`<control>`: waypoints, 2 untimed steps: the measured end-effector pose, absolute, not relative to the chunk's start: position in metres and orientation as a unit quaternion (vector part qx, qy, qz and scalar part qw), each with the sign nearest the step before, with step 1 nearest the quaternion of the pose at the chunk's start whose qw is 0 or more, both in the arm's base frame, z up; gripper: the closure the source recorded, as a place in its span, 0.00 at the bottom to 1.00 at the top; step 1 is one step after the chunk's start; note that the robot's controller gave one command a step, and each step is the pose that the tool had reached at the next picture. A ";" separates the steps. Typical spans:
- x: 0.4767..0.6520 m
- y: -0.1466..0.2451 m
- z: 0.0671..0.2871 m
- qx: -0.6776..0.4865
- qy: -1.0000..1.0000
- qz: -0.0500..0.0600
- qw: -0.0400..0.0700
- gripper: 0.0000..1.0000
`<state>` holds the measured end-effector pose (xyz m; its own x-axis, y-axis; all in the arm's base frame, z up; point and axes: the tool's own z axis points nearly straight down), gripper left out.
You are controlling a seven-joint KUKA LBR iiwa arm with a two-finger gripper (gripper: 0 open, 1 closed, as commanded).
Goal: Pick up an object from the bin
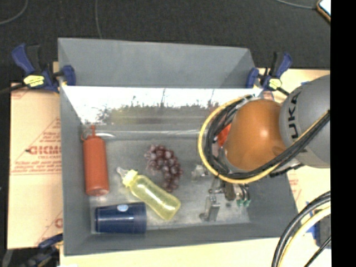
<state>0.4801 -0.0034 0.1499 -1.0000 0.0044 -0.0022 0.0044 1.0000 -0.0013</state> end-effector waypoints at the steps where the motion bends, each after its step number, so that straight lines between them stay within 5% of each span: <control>1: 0.480 -0.003 0.150 0.002 1.000 -0.001 0.001 0.00; 2: 0.481 0.036 0.082 0.043 0.999 0.000 0.000 0.00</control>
Offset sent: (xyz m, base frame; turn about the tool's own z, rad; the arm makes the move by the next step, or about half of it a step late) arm 0.0011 0.0379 -0.0647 0.0859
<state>0.4808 0.0364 0.0822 -0.9963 0.0863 0.0009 0.0863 0.9963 0.0003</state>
